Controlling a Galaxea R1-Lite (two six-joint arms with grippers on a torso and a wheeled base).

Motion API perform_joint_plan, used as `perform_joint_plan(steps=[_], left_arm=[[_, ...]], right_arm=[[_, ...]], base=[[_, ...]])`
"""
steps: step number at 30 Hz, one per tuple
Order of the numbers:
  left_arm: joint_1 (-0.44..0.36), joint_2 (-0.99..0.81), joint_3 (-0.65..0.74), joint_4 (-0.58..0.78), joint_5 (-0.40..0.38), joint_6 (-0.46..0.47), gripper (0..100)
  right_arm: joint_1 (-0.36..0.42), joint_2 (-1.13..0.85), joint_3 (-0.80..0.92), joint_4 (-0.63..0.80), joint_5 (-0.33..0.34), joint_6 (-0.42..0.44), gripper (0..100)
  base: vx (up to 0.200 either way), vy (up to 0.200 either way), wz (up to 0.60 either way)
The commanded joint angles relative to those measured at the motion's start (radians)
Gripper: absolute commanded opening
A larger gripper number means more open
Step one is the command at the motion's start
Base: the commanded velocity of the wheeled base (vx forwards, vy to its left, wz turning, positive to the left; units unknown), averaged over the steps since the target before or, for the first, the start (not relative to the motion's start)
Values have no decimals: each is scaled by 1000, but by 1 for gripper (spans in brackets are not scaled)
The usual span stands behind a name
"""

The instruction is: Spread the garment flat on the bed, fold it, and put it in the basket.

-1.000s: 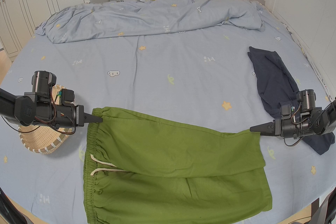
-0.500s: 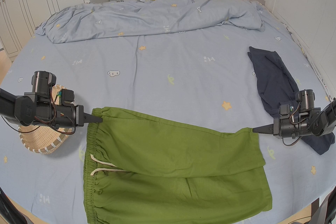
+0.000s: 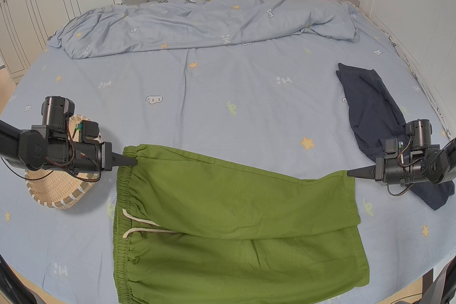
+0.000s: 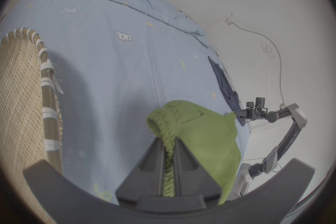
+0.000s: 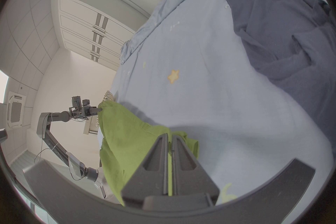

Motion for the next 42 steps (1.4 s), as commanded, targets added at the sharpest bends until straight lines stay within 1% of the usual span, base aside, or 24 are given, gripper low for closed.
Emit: perform_joint_plan(steps=[1,2,3,5,6,7,8,9,10,11,12,16,22,26,27,29,36,42], left_arm=[[17,-36,2,-1,-2,-1,0],[18,-47,2,-1,-2,-1,0],[21,-56,3,-1,-5,-3,0],[26,-67,5,-1,-6,-3,0],[29,-73,6,-1,-6,-3,0],[29,-75,6,-1,-6,-3,0],[32,-81,8,-1,-6,-3,0],[34,-86,6,-1,-6,-3,0],[34,-86,6,-1,-6,-3,0],[38,-90,6,-1,-6,-3,0],[38,-90,5,-1,-6,-3,0],[40,-90,2,-1,-5,-1,0],[47,-92,-3,-1,-2,0,0],[60,-93,-6,-2,0,0,0],[61,-96,-6,-2,0,0,0],[67,-99,-6,-2,0,2,0],[81,-99,-6,-25,1,2,0],[81,-96,-4,-27,1,2,0]], right_arm=[[1,-117,-69,51,-5,19,0],[-2,-125,-126,98,-5,27,0],[-3,-132,-205,187,-9,30,0],[0,-136,-304,305,-29,28,0],[7,-132,-382,399,-87,21,0],[9,-132,-391,407,-97,21,0],[24,-131,-454,460,-199,4,0],[49,-126,-485,465,-278,-9,0],[52,-126,-486,465,-284,-10,0],[72,-119,-506,463,-341,-9,0],[78,-117,-518,463,-353,-10,0],[89,-114,-557,463,-362,-10,0],[127,-86,-616,463,-368,-9,0],[147,-71,-653,462,-410,-10,0],[164,-60,-675,460,-436,-12,0],[178,-45,-701,460,-459,-13,0],[195,12,-773,460,-474,-16,0],[207,7,-771,465,-499,-15,0]], base=[[0,0,0],[0,0,0],[0,0,0],[0,0,0],[0,0,0],[0,0,0],[0,0,0],[0,0,0],[0,0,0],[0,0,0],[0,0,0],[0,0,0],[0,0,0],[0,0,0],[0,0,0],[0,0,0],[0,0,0],[0,0,0]])
